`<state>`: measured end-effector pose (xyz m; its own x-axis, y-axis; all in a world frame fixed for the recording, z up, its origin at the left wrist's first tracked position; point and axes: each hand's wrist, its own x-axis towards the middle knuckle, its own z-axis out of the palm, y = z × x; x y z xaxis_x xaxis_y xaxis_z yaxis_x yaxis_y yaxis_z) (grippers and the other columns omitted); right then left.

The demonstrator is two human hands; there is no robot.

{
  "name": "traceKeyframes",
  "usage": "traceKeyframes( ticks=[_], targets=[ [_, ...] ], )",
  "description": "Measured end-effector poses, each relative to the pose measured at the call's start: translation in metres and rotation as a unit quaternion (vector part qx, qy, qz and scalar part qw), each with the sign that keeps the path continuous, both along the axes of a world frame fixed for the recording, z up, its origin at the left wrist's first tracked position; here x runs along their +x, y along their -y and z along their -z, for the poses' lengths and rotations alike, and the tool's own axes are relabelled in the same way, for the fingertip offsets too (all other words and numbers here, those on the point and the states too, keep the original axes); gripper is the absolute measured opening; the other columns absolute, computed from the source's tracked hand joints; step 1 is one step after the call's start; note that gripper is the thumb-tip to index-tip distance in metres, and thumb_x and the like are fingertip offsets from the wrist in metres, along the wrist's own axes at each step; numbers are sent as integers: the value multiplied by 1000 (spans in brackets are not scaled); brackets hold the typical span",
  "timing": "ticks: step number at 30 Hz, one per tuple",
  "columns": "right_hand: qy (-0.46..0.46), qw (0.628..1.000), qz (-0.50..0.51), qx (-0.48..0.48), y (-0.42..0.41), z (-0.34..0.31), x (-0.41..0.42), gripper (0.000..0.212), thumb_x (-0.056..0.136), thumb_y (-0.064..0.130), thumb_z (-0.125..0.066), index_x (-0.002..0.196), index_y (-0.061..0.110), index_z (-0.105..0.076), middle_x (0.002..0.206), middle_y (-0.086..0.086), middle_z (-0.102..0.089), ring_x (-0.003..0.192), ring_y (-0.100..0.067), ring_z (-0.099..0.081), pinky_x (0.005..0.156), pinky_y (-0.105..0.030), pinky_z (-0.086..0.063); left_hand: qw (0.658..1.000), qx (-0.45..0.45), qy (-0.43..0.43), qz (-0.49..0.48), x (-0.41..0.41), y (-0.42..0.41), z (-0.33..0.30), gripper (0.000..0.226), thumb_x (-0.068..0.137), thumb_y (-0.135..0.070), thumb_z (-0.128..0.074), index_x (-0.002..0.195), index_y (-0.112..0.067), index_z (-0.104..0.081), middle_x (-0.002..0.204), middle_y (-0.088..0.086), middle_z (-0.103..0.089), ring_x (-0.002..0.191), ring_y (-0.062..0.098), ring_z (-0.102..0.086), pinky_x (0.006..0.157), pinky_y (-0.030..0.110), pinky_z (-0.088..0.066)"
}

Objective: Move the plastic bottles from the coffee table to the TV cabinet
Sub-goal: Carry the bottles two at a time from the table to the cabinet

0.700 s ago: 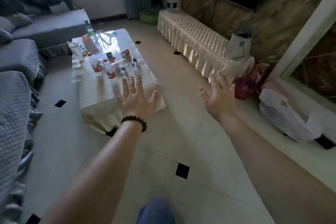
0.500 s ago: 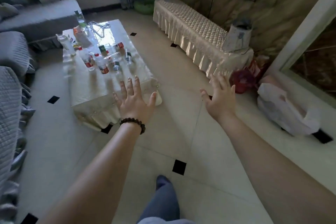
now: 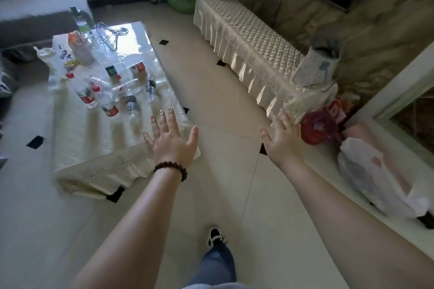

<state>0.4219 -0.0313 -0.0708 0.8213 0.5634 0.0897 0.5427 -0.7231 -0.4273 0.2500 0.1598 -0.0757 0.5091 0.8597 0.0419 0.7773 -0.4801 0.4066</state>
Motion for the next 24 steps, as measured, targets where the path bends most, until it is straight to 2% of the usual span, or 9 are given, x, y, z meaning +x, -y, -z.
traceKeyframes(
  ticks=[15,22,24],
  targets=[
    [-17,999,-51,4,-184,13,198,58,98,43,-38,150,19,-26,161,-5,-12,149,-17,0,118,-40,2,997,-28,-35,-57,173,-156,16,80,90,-64,-30,153,-24,1,161,-1,4,147,17,12,116,48,10],
    [-21,993,-116,0,-288,31,329,60,97,42,-42,149,17,-28,161,-7,-14,149,-19,-2,118,-41,1,990,-19,-44,-134,272,-239,35,79,90,-62,-33,153,-25,-2,161,-1,-2,148,19,5,116,50,4],
    [-24,989,-145,-9,-324,29,371,62,95,47,-39,149,17,-29,161,-7,-15,149,-19,-3,118,-42,0,985,-28,-43,-167,305,-263,35,79,90,-63,-33,153,-25,-2,161,0,-3,148,19,4,116,50,5]
  ],
)
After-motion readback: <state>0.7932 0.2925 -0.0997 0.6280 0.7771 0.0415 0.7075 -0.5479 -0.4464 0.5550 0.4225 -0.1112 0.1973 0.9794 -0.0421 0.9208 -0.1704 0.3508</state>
